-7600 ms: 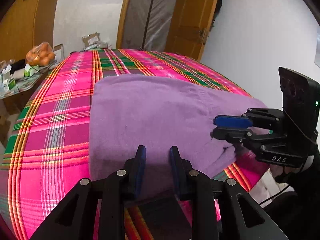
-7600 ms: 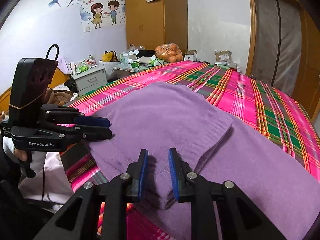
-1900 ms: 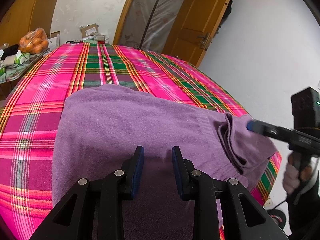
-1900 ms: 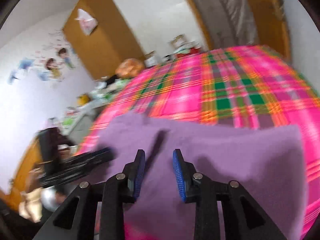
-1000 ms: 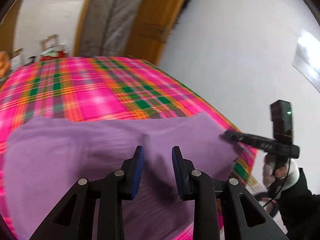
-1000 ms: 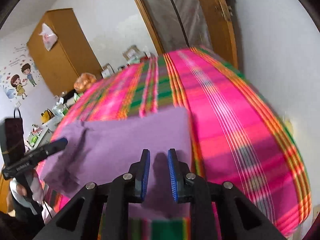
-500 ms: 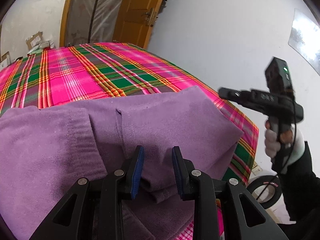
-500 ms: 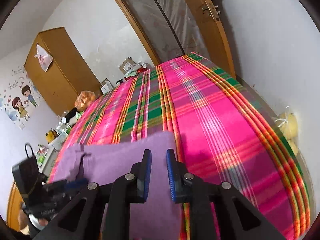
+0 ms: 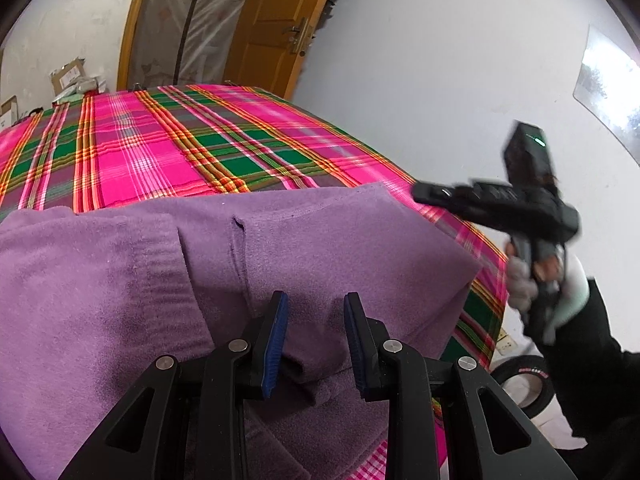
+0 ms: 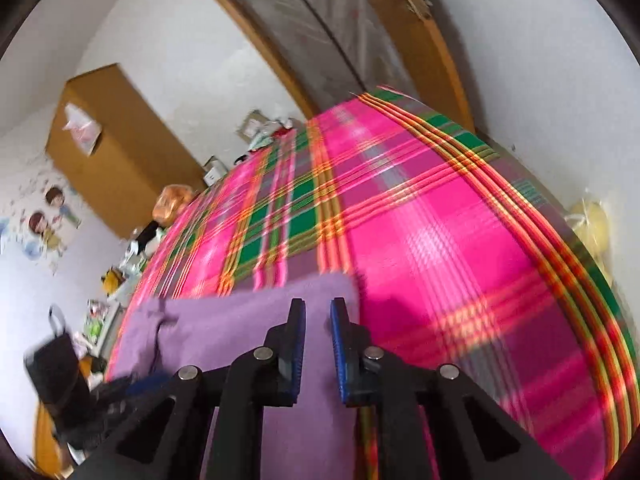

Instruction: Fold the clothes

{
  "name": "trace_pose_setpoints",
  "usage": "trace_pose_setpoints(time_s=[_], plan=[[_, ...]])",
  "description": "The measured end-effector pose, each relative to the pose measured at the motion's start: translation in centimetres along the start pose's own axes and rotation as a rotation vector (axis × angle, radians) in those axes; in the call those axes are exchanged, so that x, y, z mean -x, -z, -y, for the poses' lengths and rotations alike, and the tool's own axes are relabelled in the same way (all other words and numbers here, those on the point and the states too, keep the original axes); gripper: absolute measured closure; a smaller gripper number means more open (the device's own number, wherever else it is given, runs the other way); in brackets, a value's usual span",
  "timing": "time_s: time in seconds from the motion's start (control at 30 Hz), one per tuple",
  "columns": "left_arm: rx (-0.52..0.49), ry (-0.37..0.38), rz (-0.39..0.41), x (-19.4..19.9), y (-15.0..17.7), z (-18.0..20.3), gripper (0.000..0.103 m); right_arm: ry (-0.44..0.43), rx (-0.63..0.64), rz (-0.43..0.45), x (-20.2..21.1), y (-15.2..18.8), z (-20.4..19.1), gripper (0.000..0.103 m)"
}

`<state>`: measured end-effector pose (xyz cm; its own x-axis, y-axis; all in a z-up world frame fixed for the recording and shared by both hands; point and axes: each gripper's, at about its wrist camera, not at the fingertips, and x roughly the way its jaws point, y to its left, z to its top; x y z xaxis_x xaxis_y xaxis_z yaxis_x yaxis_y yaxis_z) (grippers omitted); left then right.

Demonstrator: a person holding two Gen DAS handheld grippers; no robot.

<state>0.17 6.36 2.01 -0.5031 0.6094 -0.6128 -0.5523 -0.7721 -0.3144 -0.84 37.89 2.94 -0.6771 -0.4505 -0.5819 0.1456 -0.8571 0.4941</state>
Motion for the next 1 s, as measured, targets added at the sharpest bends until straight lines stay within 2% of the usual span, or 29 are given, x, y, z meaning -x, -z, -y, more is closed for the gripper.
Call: trace_pose_setpoints(time_s=[0.1,0.17,0.33,0.4,0.5,0.57,0.63,0.73,0.87,1.0], plan=[[-0.001,-0.002,0.001,0.0,0.0,0.0,0.073,0.03,0.073,-0.022,0.1,2.3,-0.7,0.089],[-0.001,-0.003,0.002,0.0,0.0,0.0,0.073,0.066,0.164,0.029,0.6,3.7,-1.4,0.091],[-0.002,-0.006,0.004,0.1,0.0,0.1,0.073,0.191,0.365,0.053,1.7,6.0,-3.9,0.085],[-0.003,-0.007,0.004,0.1,0.0,0.1,0.073,0.218,0.429,0.066,2.5,7.2,-4.5,0.082],[-0.003,-0.006,0.004,0.1,0.0,0.1,0.073,0.235,0.496,0.13,2.9,9.0,-4.2,0.081],[-0.004,-0.006,0.004,0.1,0.0,0.2,0.073,0.208,0.461,0.131,3.3,9.1,-3.6,0.081],[-0.003,-0.006,0.004,0.2,0.0,0.2,0.073,0.181,0.385,0.092,3.3,8.1,-3.0,0.083],[-0.002,-0.007,0.004,0.2,0.0,0.2,0.073,0.202,0.346,0.098,3.3,6.1,-3.2,0.096],[-0.003,-0.008,0.004,0.2,0.0,0.2,0.073,0.181,0.309,0.132,2.5,3.4,-3.8,0.096],[-0.003,-0.007,0.004,0.3,0.0,0.2,0.073,0.174,0.245,0.085,-0.5,0.6,-3.7,0.096]])
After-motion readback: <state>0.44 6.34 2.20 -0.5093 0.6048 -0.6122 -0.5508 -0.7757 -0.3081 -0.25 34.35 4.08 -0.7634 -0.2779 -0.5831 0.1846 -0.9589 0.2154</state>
